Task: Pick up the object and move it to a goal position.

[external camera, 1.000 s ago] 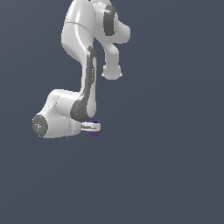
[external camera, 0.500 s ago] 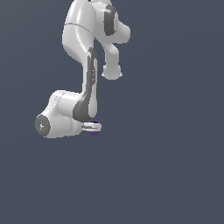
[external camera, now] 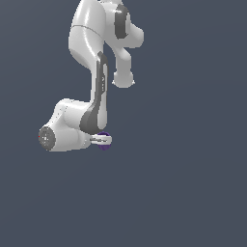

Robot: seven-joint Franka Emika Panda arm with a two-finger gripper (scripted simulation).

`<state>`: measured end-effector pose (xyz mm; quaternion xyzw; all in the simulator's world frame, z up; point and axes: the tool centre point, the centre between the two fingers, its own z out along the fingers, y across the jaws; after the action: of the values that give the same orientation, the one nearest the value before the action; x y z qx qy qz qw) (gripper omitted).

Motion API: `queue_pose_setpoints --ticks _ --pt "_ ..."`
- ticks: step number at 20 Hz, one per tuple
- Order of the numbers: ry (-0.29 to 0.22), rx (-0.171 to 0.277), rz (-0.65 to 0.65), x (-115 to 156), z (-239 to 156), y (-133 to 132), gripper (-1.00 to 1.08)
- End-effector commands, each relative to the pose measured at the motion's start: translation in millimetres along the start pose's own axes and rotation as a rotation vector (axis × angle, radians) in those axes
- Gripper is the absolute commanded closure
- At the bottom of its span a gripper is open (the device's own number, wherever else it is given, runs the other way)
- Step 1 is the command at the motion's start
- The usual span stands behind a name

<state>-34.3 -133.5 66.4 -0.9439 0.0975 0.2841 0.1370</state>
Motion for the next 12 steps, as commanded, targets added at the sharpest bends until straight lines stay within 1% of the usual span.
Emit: queue_pose_setpoints --ticks 1,7,12 --pt "0.002 0.000 0.000 -3 -4 0 1.08" --pt "0.002 0.000 0.000 -23 -20 1 1.08" --pt "0.002 0.001 0.000 -53 -45 2 1.08"
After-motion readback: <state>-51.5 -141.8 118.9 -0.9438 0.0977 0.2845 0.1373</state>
